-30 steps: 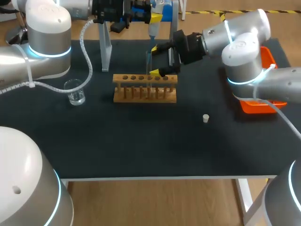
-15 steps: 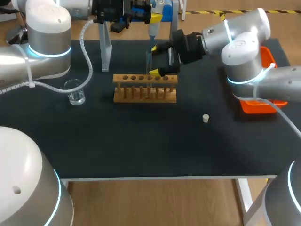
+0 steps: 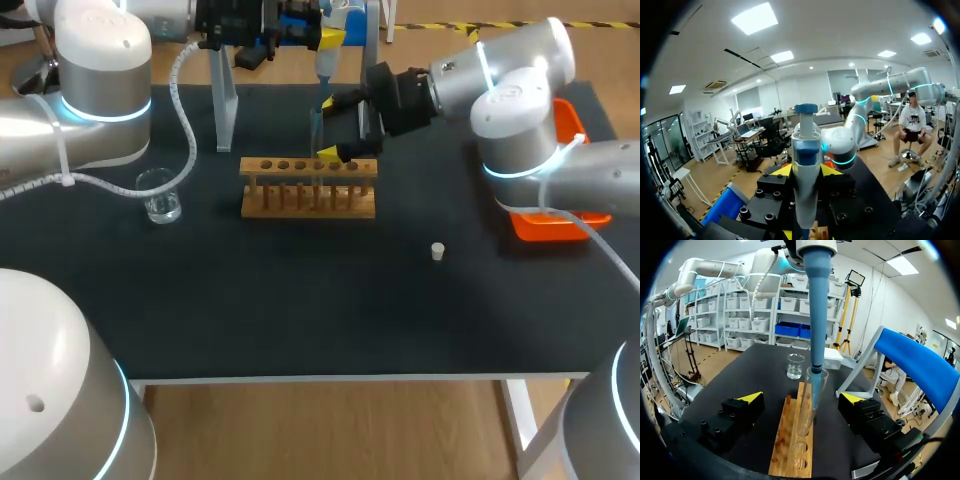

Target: Invert the test tube, pick up the pipette, mount the tip to pipette, aspirate from beaker and dispense into the tube, eject the tip, return the pipette, and cap with the stopper.

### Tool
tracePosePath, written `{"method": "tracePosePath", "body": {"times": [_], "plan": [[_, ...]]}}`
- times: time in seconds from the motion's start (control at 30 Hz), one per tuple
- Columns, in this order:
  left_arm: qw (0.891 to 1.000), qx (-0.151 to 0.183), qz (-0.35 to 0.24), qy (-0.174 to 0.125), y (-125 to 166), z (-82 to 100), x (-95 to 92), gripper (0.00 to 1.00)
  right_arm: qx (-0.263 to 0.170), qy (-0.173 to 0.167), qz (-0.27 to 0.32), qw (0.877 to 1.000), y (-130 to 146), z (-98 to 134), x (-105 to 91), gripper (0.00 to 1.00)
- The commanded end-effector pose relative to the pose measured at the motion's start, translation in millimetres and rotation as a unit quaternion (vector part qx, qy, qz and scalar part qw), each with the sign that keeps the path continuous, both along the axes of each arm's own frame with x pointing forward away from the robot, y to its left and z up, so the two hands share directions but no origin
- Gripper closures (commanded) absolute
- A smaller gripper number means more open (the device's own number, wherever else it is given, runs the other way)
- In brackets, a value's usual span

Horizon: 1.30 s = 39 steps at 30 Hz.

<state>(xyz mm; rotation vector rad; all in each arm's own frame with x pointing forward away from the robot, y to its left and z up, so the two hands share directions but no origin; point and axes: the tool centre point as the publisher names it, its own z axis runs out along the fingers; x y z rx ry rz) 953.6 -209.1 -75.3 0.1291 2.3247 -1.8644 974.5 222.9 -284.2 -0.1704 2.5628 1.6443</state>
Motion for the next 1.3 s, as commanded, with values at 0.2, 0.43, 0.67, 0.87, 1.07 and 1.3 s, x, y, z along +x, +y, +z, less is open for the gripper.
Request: {"method": "tracePosePath", "body": {"times": [0.2,0.43,0.67,0.87,1.07,1.3], "plan": [[1.000,0.000,0.000,-0.001,0,0.1,0.1,1.00,-0.001,0.000,-0.003,1.000,3,-2,2.4,0.00],[1.000,0.000,0.000,-0.001,0,0.1,0.1,1.00,-0.004,-0.002,0.003,1.000,9,-4,4.7,0.00],[1.000,0.000,0.000,-0.001,0,0.1,0.1,1.00,-0.007,-0.001,0.005,1.000,11,-5,5.9,0.00],[1.000,0.000,0.000,-0.001,0,0.1,0.1,1.00,-0.007,-0.002,0.007,1.000,12,-4,3.6,0.00],[1.000,-0.001,0.000,0.001,0,0.8,-0.7,1.00,-0.007,-0.002,0.007,1.000,12,-4,3.6,0.00],[1.000,0.001,-0.003,0.011,-1,2.7,-2.3,1.00,-0.007,-0.002,0.007,1.000,12,-4,3.6,0.00]]}}
